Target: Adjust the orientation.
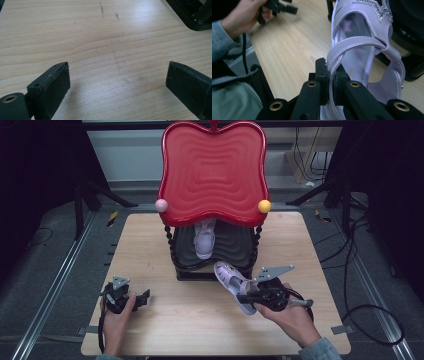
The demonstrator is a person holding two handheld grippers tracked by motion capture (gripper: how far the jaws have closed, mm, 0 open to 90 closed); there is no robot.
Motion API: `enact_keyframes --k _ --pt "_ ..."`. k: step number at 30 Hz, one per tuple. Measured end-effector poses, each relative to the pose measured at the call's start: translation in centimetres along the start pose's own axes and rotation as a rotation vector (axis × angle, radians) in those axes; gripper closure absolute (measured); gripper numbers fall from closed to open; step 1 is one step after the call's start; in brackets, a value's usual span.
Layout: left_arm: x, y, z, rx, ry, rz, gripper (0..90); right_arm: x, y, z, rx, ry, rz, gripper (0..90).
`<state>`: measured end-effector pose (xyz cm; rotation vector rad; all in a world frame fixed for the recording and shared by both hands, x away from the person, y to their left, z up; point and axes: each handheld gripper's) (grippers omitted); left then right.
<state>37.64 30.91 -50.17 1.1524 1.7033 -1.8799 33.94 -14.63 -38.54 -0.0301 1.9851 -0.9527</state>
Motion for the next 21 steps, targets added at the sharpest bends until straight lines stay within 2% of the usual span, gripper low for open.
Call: enact_keyframes --k 15,21 --pt "0.1 0.4 0.1 -0.008 0.003 -0.016 4.8 -1.6 -0.4 -0.2 0.008 0.048 0.133 86.3" --pt "0.1 0.5 0.1 -0.006 0.005 -0.022 4.8 -2.1 -0.1 -0.1 0.01 0.066 0.159 86.3"
Point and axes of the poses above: each handheld gripper's, and its own axes: y roughly forward along the jaws, x roughly out of its underside, z roughly to its right, and after that the axes turned 6 degrees about y, right-handed
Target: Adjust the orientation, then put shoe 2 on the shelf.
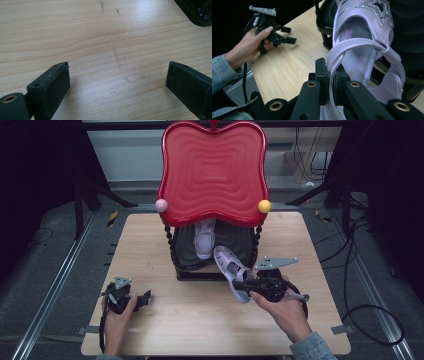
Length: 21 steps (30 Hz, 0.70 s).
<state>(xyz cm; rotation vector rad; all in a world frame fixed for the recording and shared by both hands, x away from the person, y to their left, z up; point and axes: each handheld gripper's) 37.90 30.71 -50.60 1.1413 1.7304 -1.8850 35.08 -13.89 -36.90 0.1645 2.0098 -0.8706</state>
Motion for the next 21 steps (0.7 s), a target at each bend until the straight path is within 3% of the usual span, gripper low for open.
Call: enact_keyframes --k 10,21 --pt "0.0 0.2 0.2 0.003 0.004 -0.013 4.8 -0.9 0.2 -0.2 0.028 0.033 0.08 86.2" --pt "0.1 0.4 0.4 0.003 0.015 -0.018 4.1 -2.1 1.3 -0.7 0.107 0.066 0.208 86.3"
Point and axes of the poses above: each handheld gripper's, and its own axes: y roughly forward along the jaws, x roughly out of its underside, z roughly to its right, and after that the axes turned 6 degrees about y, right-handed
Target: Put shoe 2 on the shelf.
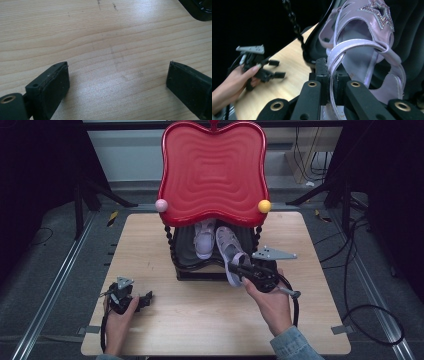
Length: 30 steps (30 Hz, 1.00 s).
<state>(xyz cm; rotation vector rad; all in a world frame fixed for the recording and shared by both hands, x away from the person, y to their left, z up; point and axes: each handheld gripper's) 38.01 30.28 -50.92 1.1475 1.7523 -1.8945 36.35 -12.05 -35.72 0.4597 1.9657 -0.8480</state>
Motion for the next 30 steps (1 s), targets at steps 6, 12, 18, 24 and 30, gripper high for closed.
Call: enact_keyframes --k 6,12,18,24,30 --pt "0.0 0.0 0.1 -0.003 0.006 -0.003 4.1 -0.1 0.9 -0.5 0.041 0.001 0.053 86.3" --pt "0.0 0.0 0.1 -0.002 0.008 -0.005 3.8 -0.3 2.1 -0.8 0.097 0.0 0.101 86.3" --pt "0.0 0.0 0.1 -0.003 0.013 -0.007 3.8 -0.6 3.8 -0.9 0.168 0.004 0.138 86.3" --pt "0.0 0.0 0.2 -0.004 0.014 -0.008 3.8 -0.6 5.4 -0.7 0.263 -0.013 0.188 86.3" --pt "0.0 0.1 0.2 -0.002 0.014 -0.007 3.6 -0.7 6.7 -1.0 0.324 -0.04 0.215 86.4"
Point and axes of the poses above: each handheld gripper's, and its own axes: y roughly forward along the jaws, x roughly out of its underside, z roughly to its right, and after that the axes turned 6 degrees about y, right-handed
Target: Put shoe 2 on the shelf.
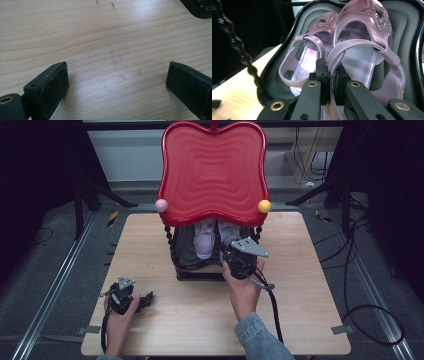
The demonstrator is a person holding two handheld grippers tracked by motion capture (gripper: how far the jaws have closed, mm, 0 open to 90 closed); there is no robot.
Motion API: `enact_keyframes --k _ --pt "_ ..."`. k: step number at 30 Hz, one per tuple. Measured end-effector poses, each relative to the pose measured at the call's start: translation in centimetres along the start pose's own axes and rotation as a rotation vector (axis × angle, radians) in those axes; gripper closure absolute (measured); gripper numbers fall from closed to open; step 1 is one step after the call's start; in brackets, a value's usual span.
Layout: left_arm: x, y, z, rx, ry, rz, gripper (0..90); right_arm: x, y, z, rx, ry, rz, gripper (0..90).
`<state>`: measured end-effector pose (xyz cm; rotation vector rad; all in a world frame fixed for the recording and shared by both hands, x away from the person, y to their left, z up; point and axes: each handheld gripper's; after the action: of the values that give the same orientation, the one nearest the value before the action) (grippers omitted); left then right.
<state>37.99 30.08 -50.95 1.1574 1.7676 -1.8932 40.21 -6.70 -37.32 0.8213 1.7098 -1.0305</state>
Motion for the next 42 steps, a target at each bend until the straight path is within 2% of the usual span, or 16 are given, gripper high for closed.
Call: enact_keyframes --k 10,17,24,29,42 --pt "-0.1 0.1 0.1 0.002 0.003 -0.001 3.5 0.4 1.9 -0.2 0.084 -0.039 0.036 86.4" --pt "-0.1 0.1 0.1 0.003 0.003 -0.001 3.5 0.6 3.7 -0.4 0.122 -0.067 0.037 86.3" --pt "-0.1 0.1 0.0 0.006 0.002 0.0 3.5 0.8 4.8 -0.2 0.163 -0.087 0.036 86.4" --pt "-0.1 0.1 0.0 0.008 0.0 0.002 3.4 1.1 5.4 -0.4 0.172 -0.102 0.039 86.3" --pt "-0.1 0.1 0.0 0.01 0.001 0.002 3.4 1.6 6.3 -0.7 0.176 -0.096 0.036 85.7"
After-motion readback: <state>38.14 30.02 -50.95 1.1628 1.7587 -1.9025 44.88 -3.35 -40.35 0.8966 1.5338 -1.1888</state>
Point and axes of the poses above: each handheld gripper's, and its own axes: y roughly forward along the jaws, x roughly out of its underside, z roughly to its right, and after that the axes turned 6 degrees about y, right-handed
